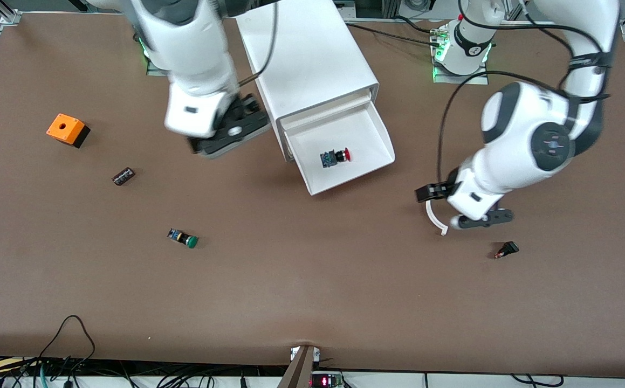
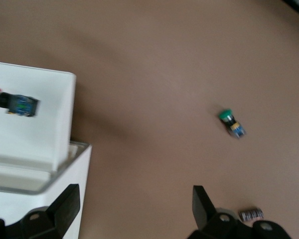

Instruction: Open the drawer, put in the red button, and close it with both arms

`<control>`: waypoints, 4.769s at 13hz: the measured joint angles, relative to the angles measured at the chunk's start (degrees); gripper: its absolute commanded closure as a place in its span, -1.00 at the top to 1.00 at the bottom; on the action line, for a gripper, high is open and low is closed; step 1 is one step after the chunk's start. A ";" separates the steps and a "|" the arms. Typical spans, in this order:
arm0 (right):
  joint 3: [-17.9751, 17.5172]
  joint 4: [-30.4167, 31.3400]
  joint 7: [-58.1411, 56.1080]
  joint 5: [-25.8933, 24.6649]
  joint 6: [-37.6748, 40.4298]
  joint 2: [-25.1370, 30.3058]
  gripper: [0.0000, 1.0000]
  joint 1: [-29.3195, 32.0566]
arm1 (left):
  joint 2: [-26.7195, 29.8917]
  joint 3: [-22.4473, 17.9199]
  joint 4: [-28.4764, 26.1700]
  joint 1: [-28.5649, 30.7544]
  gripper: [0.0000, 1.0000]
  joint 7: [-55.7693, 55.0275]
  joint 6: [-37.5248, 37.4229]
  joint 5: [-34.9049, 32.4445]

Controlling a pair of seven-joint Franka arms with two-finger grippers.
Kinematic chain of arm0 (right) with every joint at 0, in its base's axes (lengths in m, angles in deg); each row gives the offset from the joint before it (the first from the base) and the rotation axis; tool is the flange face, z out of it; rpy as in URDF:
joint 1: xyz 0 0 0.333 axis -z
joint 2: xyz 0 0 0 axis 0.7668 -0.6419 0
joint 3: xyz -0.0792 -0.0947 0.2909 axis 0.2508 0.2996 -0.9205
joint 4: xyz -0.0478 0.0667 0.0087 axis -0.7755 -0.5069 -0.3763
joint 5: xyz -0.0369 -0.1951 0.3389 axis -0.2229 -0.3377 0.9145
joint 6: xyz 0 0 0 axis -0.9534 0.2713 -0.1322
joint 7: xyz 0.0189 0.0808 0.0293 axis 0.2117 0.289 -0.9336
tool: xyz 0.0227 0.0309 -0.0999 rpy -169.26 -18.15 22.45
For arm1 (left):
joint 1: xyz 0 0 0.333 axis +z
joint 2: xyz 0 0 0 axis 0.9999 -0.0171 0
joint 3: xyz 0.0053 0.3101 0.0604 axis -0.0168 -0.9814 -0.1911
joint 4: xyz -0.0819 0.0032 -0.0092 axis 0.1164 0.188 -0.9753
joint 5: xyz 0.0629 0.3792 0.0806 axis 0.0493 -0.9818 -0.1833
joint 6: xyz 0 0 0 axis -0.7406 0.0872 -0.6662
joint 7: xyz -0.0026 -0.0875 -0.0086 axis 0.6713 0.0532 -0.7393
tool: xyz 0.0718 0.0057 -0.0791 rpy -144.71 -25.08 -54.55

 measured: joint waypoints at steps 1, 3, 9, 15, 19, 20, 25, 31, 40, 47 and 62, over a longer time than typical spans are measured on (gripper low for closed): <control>0.16 0.11 0.09 0.01 1.36 0.08 1.00 2.75 | -0.80 0.03 0.00 -2.17 1.00 -4.70 2.26 -0.36; 0.21 0.24 0.09 0.03 3.08 0.24 1.00 8.18 | -2.52 0.08 0.02 -6.44 1.00 -13.50 6.24 -2.07; -1.71 0.46 -0.46 0.01 6.75 1.90 1.00 22.46 | -9.23 0.11 -0.10 -15.64 1.00 -30.17 13.50 -11.76; -15.18 3.76 -10.45 0.00 5.66 8.28 1.00 46.49 | -10.70 0.27 -0.52 -16.90 1.00 -28.63 12.96 -12.92; -18.66 8.02 -14.08 -3.40 4.85 12.99 1.00 50.08 | -10.82 2.50 -0.16 -16.93 1.00 -27.45 6.68 -10.73; -19.15 8.18 -15.85 -5.10 4.65 13.21 1.00 50.07 | -10.75 3.35 0.02 -16.84 1.00 -27.39 5.46 -10.61; -19.46 9.13 -21.59 -7.07 3.55 12.76 1.00 50.16 | -10.44 8.21 0.13 -15.05 1.00 -25.09 -1.11 -2.03; -19.23 9.22 -21.59 -7.07 3.49 12.55 1.00 50.86 | -11.48 8.34 -0.18 -14.07 1.00 -16.03 -5.86 7.64; -17.39 9.25 -21.69 -6.53 4.28 13.48 1.00 51.03 | -11.51 8.95 -0.14 -14.14 1.00 -15.83 -7.17 8.24; -17.74 9.80 -21.88 -6.36 4.68 13.67 1.00 51.03 | -8.19 8.18 7.14 -9.93 1.00 -15.30 -8.55 -5.68; -17.87 19.13 -21.98 -6.33 0.47 19.70 1.00 51.00 | 7.22 5.35 12.80 12.28 1.00 24.27 -24.83 -12.37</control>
